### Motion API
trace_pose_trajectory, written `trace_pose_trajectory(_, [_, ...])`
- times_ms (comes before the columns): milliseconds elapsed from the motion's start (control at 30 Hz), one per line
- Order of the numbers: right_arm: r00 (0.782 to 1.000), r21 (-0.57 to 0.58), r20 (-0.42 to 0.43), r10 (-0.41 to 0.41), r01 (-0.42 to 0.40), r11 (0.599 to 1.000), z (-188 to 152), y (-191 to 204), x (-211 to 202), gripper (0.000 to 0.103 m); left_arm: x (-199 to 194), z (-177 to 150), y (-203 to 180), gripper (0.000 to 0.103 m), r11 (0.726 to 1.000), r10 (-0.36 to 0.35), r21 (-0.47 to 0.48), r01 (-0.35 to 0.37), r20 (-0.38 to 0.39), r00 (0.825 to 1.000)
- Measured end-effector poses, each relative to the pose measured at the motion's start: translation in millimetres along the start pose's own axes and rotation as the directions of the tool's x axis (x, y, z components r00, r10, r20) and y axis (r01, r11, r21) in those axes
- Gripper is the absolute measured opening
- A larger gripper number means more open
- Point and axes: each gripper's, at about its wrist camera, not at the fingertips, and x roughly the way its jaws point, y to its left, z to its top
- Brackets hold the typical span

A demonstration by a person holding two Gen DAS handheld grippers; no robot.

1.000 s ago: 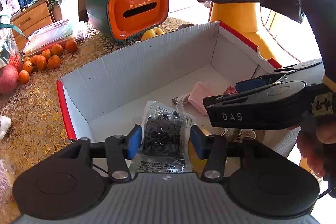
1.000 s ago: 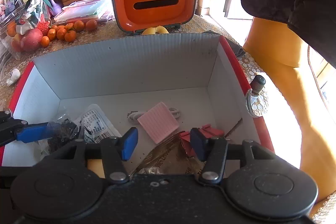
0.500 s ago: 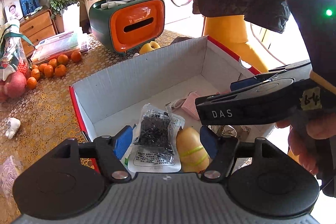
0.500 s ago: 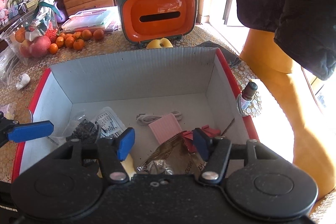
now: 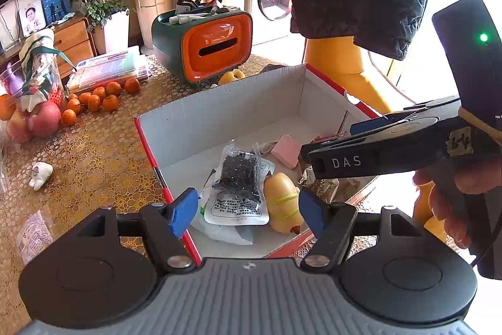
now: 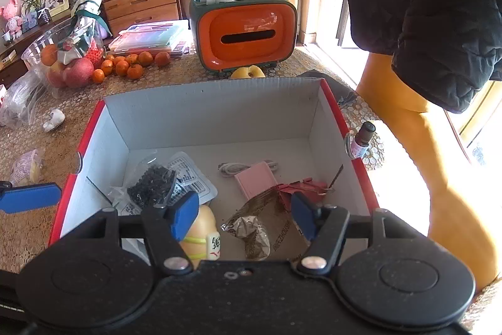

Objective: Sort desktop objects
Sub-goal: 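Withdraw both open grippers from the box toward the table items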

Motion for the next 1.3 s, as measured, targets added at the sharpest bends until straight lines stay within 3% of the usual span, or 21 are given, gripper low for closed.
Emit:
trace_pose_trajectory(367, [1.000, 0.002, 0.027, 0.013, -0.013, 1.000, -13.0, 11.6, -33.4, 0.076, -44.7, -13.7, 10.3, 0.070, 0.999, -0.004, -0.036, 0.006, 0.047, 0.999])
trace_pose_trajectory(467, [0.999, 0.014, 0.036, 0.014, -0.015, 1.000, -16.5, 14.4, -40.8, 0.080, -56.3, -19.0, 14.4, 0.078, 0.999, 0.005, -0.035, -0.003, 0.061, 0.998])
trace_pose_trajectory(767, [0.996, 0.033, 0.081, 0.039, -0.042, 0.999, -22.9, 28.8, -68.3, 0.091, -87.6, -37.8, 33.0, 0.087, 0.998, 0.022, -0.059, -0.016, 0.094, 0.995])
trace_pose_trajectory(900, [0.994, 0.023, 0.099, 0.046, -0.049, 0.999, -27.2, 41.7, -78.2, 0.093, -98.4, -47.7, 43.9, 0.103, 0.997, 0.021, -0.081, -0.012, 0.108, 0.994])
trace_pose_trajectory(1300, [0.986, -0.018, 0.151, 0.069, -0.067, 0.998, -39.3, 86.6, -97.4, 0.093, -122.2, -75.5, 79.9, 0.103, 0.992, 0.060, -0.119, -0.043, 0.141, 0.988])
